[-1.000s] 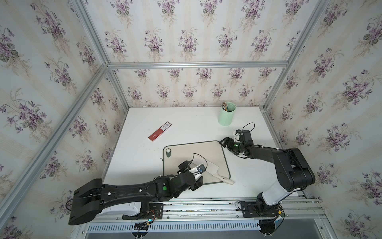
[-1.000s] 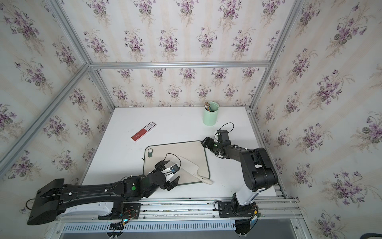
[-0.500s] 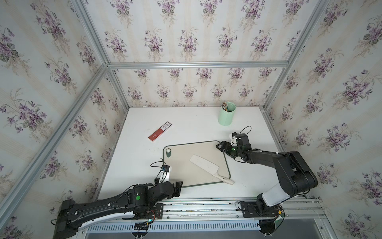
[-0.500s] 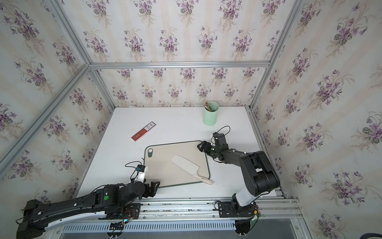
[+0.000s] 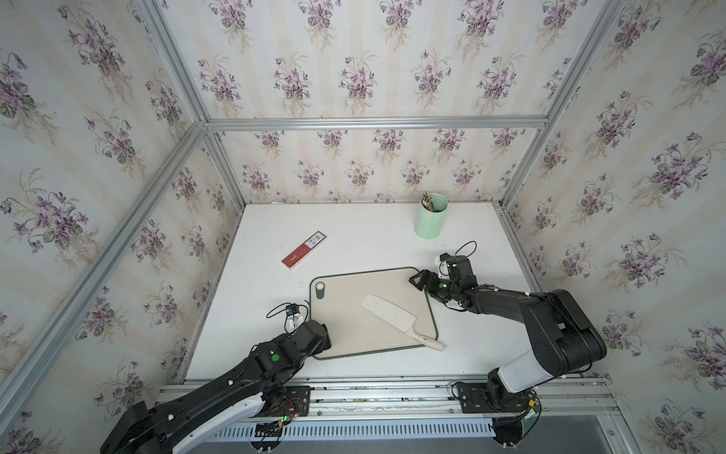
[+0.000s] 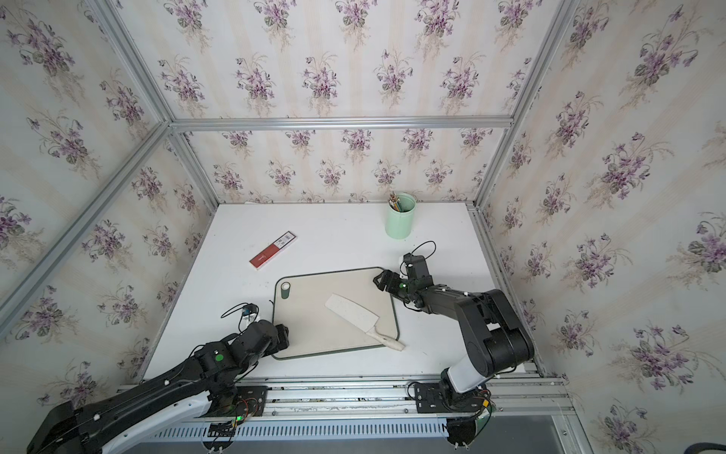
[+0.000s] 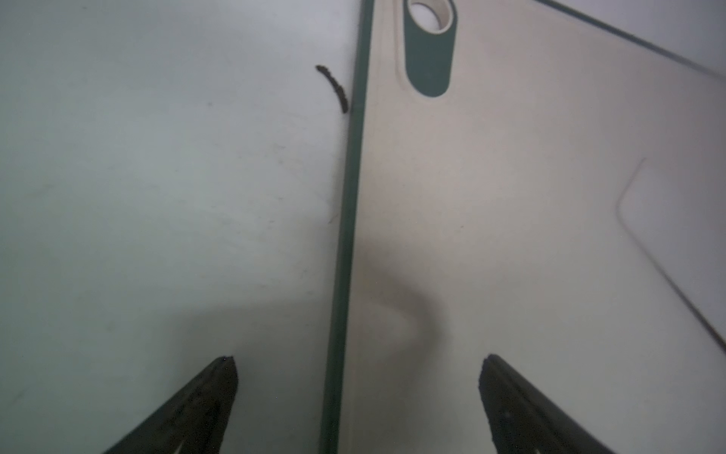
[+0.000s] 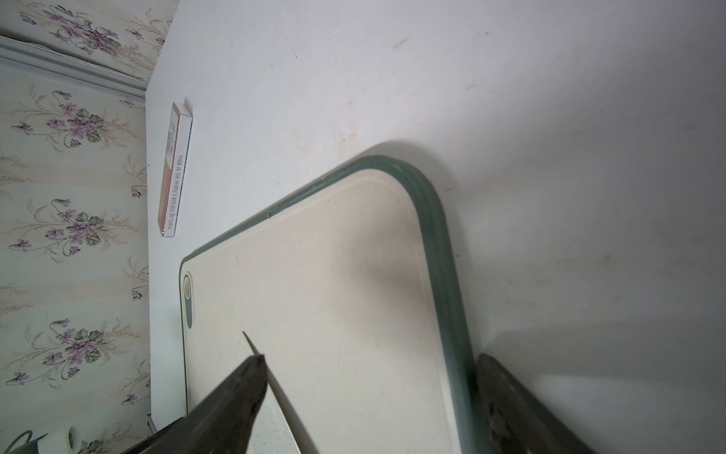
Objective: Align the knife with the edge of the cutting board
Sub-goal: Move the work surface to the center of the board.
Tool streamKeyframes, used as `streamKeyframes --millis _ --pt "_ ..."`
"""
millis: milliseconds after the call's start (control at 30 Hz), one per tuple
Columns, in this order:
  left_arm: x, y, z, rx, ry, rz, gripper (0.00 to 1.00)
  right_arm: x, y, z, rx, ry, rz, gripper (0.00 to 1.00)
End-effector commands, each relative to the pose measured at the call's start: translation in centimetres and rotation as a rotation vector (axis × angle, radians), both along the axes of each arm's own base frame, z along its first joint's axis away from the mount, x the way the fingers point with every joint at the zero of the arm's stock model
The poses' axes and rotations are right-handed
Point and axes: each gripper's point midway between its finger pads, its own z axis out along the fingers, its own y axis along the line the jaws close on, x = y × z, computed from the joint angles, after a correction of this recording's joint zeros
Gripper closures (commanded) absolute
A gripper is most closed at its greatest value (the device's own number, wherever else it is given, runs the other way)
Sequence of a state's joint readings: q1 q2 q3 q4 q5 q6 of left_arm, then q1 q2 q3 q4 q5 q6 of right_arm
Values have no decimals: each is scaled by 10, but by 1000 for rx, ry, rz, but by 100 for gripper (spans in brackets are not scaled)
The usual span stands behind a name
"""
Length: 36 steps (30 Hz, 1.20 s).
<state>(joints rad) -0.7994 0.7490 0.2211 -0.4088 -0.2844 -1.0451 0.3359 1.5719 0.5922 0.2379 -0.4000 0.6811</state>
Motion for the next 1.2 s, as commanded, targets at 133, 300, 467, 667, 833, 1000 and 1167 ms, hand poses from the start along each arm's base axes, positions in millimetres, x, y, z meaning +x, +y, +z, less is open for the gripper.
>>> streamKeyframes --millis 133,300,467,667,833,1000,1167 --pt "21 -55 -4 -155 153 -222 8 -25 5 -25 -21 170 18 14" --pt "69 -67 -9 -163 214 -261 9 -13 11 -22 -8 176 17 15" --pt "124 -82 -10 -206 218 -289 9 14 12 -22 -56 174 -10 15" --pt "160 -86 -11 -188 219 -305 10 47 14 -21 -98 162 -39 15" --pt "150 -83 -8 -203 209 -305 11 59 10 -22 -142 148 -46 16" --pt "140 -80 -8 -204 209 -310 10 60 9 -21 -141 144 -44 16" --pt "135 -77 -12 -199 217 -303 7 59 6 -22 -152 142 -42 16"
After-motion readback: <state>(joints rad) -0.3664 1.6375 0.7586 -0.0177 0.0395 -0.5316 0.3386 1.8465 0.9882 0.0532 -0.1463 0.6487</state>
